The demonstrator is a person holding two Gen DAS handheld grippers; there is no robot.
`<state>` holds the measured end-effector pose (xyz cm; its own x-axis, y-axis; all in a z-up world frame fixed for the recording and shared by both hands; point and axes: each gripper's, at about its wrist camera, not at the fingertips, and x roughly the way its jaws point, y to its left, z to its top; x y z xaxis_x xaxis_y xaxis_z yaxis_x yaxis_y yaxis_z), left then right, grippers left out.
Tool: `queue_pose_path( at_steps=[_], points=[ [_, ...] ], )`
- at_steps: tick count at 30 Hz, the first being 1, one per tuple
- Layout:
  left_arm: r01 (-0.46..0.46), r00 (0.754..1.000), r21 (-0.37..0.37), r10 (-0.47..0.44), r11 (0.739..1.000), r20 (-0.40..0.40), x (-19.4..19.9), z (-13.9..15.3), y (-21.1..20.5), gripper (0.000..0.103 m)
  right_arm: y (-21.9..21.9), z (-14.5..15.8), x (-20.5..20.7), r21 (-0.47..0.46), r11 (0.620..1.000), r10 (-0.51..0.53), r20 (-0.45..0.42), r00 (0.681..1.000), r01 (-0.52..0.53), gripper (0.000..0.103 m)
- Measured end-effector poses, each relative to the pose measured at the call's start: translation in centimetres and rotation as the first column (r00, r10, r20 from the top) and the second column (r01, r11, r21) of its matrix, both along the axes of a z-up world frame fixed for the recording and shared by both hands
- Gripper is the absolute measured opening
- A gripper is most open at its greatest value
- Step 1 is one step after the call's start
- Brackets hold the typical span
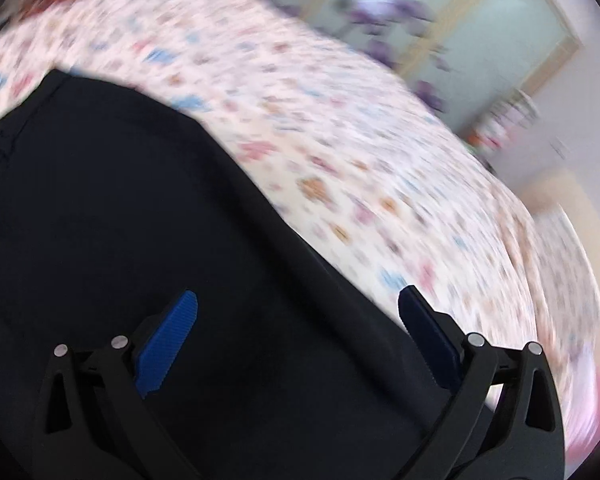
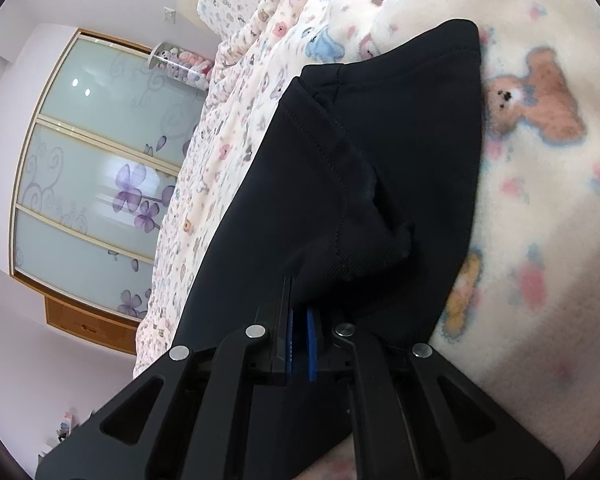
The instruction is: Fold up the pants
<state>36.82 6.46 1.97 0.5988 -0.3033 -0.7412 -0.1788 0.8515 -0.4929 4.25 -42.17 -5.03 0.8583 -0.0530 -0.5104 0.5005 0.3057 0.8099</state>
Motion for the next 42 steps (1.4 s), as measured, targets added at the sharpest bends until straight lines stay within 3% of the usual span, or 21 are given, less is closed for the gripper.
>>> queue_pose_path(
  at_steps=[3,6,8,9,10,17,20,25,28,31,35,38,40,42],
  points=[
    [-0.089,0.99,-0.058,0.082,0.994,-0.111,3.4,-2.1,1.0,0.086,-0.1,0.0,0.1,-0.003,1.0,0.012,-0.001,1.0,-0.012,0.005],
    [-0.175,0.976,-0.046,0.167,0.983,-0.139,4.7,-3.6,1.4,0.075,0.0,0.2,0.4,-0.017,1.0,0.024,-0.01,1.0,-0.024,0.005],
    [-0.207,0.969,-0.008,0.204,0.978,-0.139,5.1,-4.0,1.7,0.05,-0.1,0.4,0.7,-0.026,0.999,0.031,-0.014,0.999,-0.032,0.005],
    [-0.201,0.971,-0.012,0.197,0.98,-0.137,5.2,-4.0,2.1,0.022,-0.1,0.5,0.7,-0.032,0.999,0.035,-0.014,0.999,-0.035,0.005],
    [-0.18,0.976,-0.044,0.173,0.983,-0.13,5.2,-4.1,2.3,0.004,-0.1,0.6,0.8,-0.039,0.999,0.036,-0.013,0.999,-0.037,0.005],
    [-0.179,0.984,-0.038,0.18,0.983,0.01,-0.1,-0.2,3.2,0.003,-0.1,2.7,0.5,-0.152,0.988,0.026,0.054,0.998,-0.017,0.005],
    [-0.165,0.979,-0.011,0.165,0.986,0.116,-5.1,3.0,3.7,0.003,-0.1,3.7,0.3,-0.223,0.975,0.022,0.08,0.997,-0.004,0.005],
    [-0.173,0.961,-0.012,0.171,0.985,0.216,-14.7,4.7,5.7,0.003,-0.4,5.2,-0.1,-0.316,0.948,-0.006,0.12,0.993,0.044,0.005],
    [-0.185,0.948,-0.017,0.182,0.983,0.26,-22.0,3.4,6.6,0.004,-0.8,5.0,-0.4,-0.31,0.949,-0.02,0.122,0.992,0.058,0.005],
    [-0.203,0.946,-0.029,0.203,0.979,0.253,-27.9,0.7,7.1,0.004,-1.3,4.7,-0.7,-0.289,0.954,-0.041,0.12,0.992,0.074,0.005],
    [-0.214,0.962,-0.015,0.213,0.977,0.17,-30.5,-3.4,7.4,0.011,-1.8,4.5,-1.0,-0.285,0.955,-0.053,0.111,0.992,0.083,0.005],
    [-0.228,0.961,-0.062,0.235,0.972,0.149,-31.7,-3.7,8.9,0.023,-1.9,4.3,-0.9,-0.286,0.955,-0.055,0.102,0.993,0.082,0.005],
    [-0.311,0.924,-0.056,0.316,0.949,0.218,-32.8,-2.1,10.7,0.071,-2.0,4.1,-0.9,-0.28,0.956,-0.059,0.1,0.993,0.085,0.005],
    [-0.407,0.861,-0.077,0.41,0.91,0.3,-33.9,-0.4,13.3,0.082,-2.0,4.0,-0.9,-0.276,0.957,-0.059,0.1,0.993,0.085,0.005]
  ],
)
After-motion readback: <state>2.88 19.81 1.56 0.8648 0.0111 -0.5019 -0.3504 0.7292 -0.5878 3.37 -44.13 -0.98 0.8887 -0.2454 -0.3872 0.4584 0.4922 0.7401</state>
